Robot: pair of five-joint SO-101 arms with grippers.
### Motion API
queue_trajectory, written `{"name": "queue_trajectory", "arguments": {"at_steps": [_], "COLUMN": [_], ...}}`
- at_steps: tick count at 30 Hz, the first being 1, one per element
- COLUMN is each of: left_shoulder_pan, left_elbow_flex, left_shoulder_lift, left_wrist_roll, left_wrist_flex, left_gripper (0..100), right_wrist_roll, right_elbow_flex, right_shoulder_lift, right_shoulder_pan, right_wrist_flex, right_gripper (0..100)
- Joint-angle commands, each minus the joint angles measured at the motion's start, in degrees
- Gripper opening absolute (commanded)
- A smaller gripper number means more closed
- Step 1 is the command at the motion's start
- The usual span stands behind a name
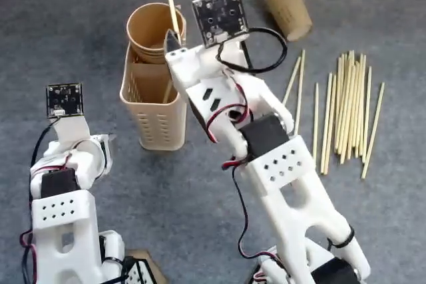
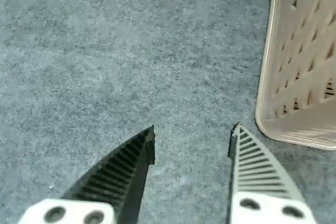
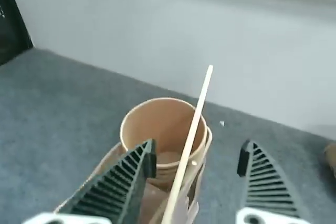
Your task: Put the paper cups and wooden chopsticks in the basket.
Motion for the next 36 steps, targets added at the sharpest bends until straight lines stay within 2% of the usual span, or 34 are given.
{"name": "queue_trajectory", "arguments": {"at_steps": [1,5,7,11,16,17,18,20,22,26,36], "left_shoulder_pan": [0.4,0.5,0.8,3.8,12.8,14.4,15.3,16.0,18.0,20.1,17.4], "left_elbow_flex": [-6.5,-20.7,-32.7,-63.2,-106.0,-111.9,-115.0,-116.8,-113.0,-107.6,-99.3], "left_shoulder_lift": [-0.4,8.3,16.5,35.6,57.7,61.3,63.9,64.8,64.6,65.1,65.2], "left_wrist_roll": [0.3,0.4,0.5,0.4,0.4,0.4,0.4,0.4,0.4,0.4,0.2], "left_wrist_flex": [-1.1,1.7,7.7,25.2,50.5,53.8,53.5,53.2,53.2,52.9,52.8], "left_gripper": [24,25,25,25,25,25,25,25,25,25,24], "right_wrist_roll": [2.4,10.9,14.6,19.4,20.0,20.0,20.0,20.0,20.0,20.0,20.1], "right_elbow_flex": [-0.4,-5.8,-8.2,-8.6,5.8,9.5,13.7,21.1,27.8,38.1,46.0], "right_shoulder_lift": [-4.7,-12.4,-15.9,-18.4,-19.0,-19.0,-19.1,-19.1,-19.1,-19.1,-19.1], "right_shoulder_pan": [1.3,5.5,9.2,20.4,35.5,37.6,39.6,43.0,45.8,47.6,47.8], "right_wrist_flex": [6.5,20.3,29.4,42.3,42.2,40.0,36.9,31.0,24.7,15.3,10.3], "right_gripper": [25.3,25.2,25.2,25.2,25.2,25.2,25.2,25.2,25.2,25.2,25.2]}}
